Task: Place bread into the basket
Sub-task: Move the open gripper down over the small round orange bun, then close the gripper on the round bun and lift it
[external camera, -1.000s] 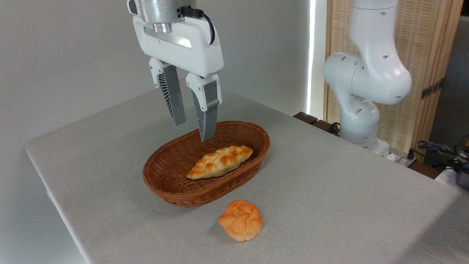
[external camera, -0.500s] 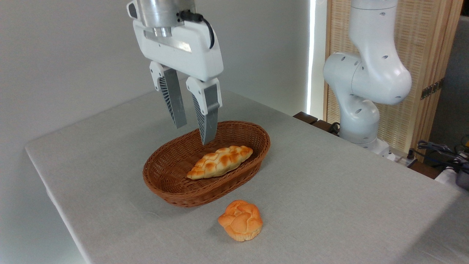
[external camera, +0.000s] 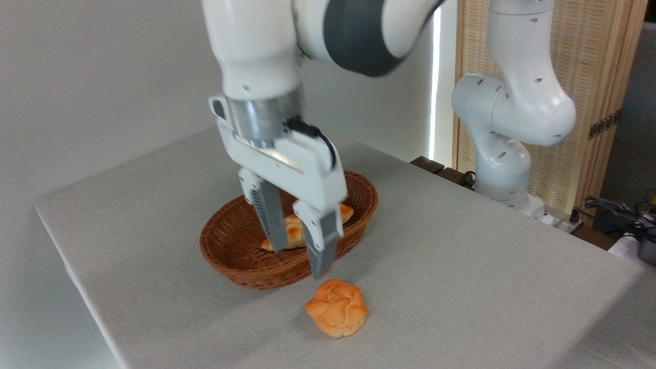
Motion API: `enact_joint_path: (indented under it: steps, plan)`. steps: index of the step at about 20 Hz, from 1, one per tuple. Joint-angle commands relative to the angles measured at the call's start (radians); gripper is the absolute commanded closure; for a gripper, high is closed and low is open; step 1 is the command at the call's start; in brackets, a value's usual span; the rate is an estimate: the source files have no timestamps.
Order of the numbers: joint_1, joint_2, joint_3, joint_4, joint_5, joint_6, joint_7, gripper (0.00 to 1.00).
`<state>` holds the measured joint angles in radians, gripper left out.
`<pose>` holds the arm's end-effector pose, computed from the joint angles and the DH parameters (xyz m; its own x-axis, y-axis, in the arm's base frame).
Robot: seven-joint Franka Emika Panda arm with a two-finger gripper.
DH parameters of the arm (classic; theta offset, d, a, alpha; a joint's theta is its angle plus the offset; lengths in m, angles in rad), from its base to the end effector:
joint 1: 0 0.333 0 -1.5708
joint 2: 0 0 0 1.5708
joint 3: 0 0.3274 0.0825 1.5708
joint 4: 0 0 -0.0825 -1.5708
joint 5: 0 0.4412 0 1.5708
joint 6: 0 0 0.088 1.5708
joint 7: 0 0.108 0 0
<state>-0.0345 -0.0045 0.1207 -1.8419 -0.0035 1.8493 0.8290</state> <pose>0.6154 0.0530 0.5172 0.7371 -0.6756 0.0109 -0.6756 -0.7372 -0.0061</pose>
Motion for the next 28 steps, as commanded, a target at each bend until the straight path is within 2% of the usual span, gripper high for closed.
enact_joint_path:
  steps: [1, 7, 10, 16, 19, 28]
  plan:
    - [-0.007, -0.063, 0.034, -0.150, -0.001, 0.088, 0.056, 0.00]
    - [-0.007, -0.080, 0.036, -0.255, -0.001, 0.120, 0.070, 0.00]
    - [-0.008, -0.080, 0.036, -0.310, -0.003, 0.162, 0.163, 0.00]
    - [-0.008, -0.078, 0.037, -0.312, 0.000, 0.211, 0.188, 0.00]
    - [-0.007, -0.080, 0.037, -0.310, -0.001, 0.245, 0.268, 0.00]
    - [-0.008, -0.074, 0.037, -0.319, 0.000, 0.246, 0.283, 0.00]
